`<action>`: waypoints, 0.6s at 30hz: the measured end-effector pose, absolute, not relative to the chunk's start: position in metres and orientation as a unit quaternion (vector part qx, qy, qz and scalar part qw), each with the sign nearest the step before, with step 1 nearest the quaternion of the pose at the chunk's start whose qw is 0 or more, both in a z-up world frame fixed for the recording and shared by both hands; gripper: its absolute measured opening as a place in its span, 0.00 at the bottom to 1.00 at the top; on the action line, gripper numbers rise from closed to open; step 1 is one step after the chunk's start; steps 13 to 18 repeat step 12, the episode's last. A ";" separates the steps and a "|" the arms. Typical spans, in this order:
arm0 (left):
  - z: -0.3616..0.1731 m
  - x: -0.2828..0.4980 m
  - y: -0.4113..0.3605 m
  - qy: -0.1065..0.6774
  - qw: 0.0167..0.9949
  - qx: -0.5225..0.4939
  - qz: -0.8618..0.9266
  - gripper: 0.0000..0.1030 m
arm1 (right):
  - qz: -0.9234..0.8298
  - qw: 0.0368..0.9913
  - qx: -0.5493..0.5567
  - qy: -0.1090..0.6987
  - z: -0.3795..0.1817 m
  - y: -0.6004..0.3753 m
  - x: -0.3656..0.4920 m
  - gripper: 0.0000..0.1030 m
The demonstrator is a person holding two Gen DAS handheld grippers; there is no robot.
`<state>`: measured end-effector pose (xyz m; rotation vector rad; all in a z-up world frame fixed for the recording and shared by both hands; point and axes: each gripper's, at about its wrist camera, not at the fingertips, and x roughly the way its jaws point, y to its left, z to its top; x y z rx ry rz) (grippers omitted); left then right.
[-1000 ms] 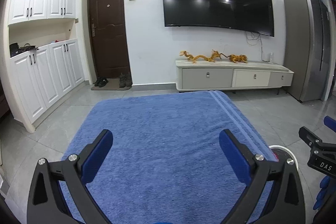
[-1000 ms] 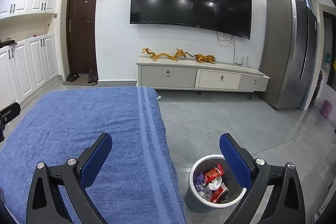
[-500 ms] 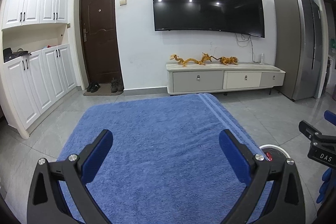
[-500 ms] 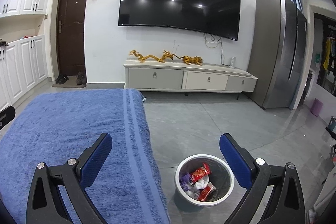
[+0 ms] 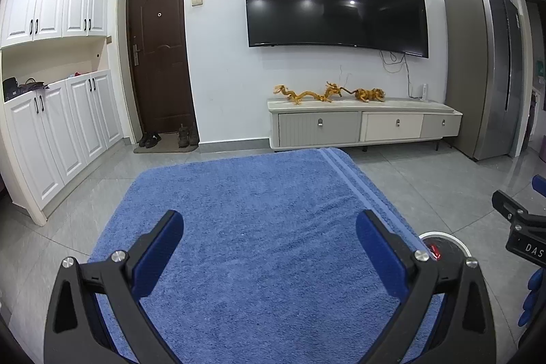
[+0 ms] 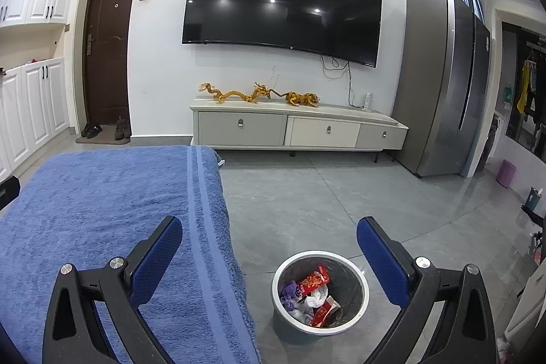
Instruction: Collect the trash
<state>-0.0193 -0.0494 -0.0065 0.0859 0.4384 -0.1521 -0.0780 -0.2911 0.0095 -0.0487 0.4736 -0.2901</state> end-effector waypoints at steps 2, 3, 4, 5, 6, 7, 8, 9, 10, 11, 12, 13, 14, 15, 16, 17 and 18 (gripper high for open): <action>-0.007 -0.019 -0.049 0.218 0.972 0.043 -0.076 0.99 | -0.144 0.961 -0.023 0.234 0.009 -0.292 -0.078 1.00; -0.007 -0.019 -0.050 0.219 0.972 0.043 -0.076 0.99 | -0.144 0.961 -0.023 0.234 0.009 -0.292 -0.078 1.00; -0.007 -0.020 -0.050 0.218 0.972 0.043 -0.076 0.99 | -0.144 0.961 -0.023 0.233 0.010 -0.292 -0.078 1.00; -0.007 -0.020 -0.050 0.218 0.972 0.043 -0.077 0.99 | -0.144 0.962 -0.023 0.233 0.010 -0.292 -0.078 1.00; -0.007 -0.020 -0.050 0.218 0.972 0.043 -0.077 0.99 | -0.143 0.962 -0.023 0.233 0.010 -0.292 -0.078 1.00; -0.007 -0.020 -0.050 0.218 0.972 0.043 -0.076 0.99 | -0.143 0.962 -0.023 0.233 0.009 -0.292 -0.078 1.00; -0.007 -0.020 -0.050 0.218 0.972 0.043 -0.076 0.99 | -0.144 0.962 -0.024 0.232 0.009 -0.292 -0.078 1.00; -0.007 -0.020 -0.050 0.218 0.972 0.043 -0.076 0.99 | -0.144 0.962 -0.023 0.231 0.009 -0.292 -0.078 1.00; -0.007 -0.020 -0.050 0.218 0.972 0.043 -0.075 0.99 | -0.143 0.962 -0.023 0.231 0.009 -0.292 -0.079 1.00; -0.007 -0.020 -0.050 0.218 0.972 0.043 -0.075 0.99 | -0.143 0.962 -0.023 0.231 0.009 -0.291 -0.079 1.00; -0.007 -0.020 -0.050 0.219 0.972 0.043 -0.076 0.99 | -0.143 0.962 -0.024 0.231 0.008 -0.290 -0.079 1.00; -0.007 -0.020 -0.050 0.219 0.972 0.043 -0.076 0.99 | -0.143 0.962 -0.024 0.231 0.008 -0.290 -0.079 1.00; -0.007 -0.020 -0.050 0.219 0.972 0.043 -0.076 0.99 | -0.143 0.962 -0.024 0.231 0.008 -0.290 -0.079 1.00; -0.007 -0.020 -0.050 0.219 0.972 0.043 -0.076 0.99 | -0.143 0.962 -0.024 0.231 0.008 -0.290 -0.079 1.00; -0.007 -0.020 -0.050 0.219 0.972 0.043 -0.076 0.99 | -0.143 0.962 -0.024 0.231 0.008 -0.290 -0.079 1.00; -0.007 -0.020 -0.050 0.219 0.972 0.043 -0.076 0.99 | -0.143 0.962 -0.024 0.231 0.008 -0.290 -0.079 1.00; -0.007 -0.020 -0.050 0.219 0.972 0.043 -0.076 0.99 | -0.143 0.962 -0.024 0.231 0.008 -0.290 -0.079 1.00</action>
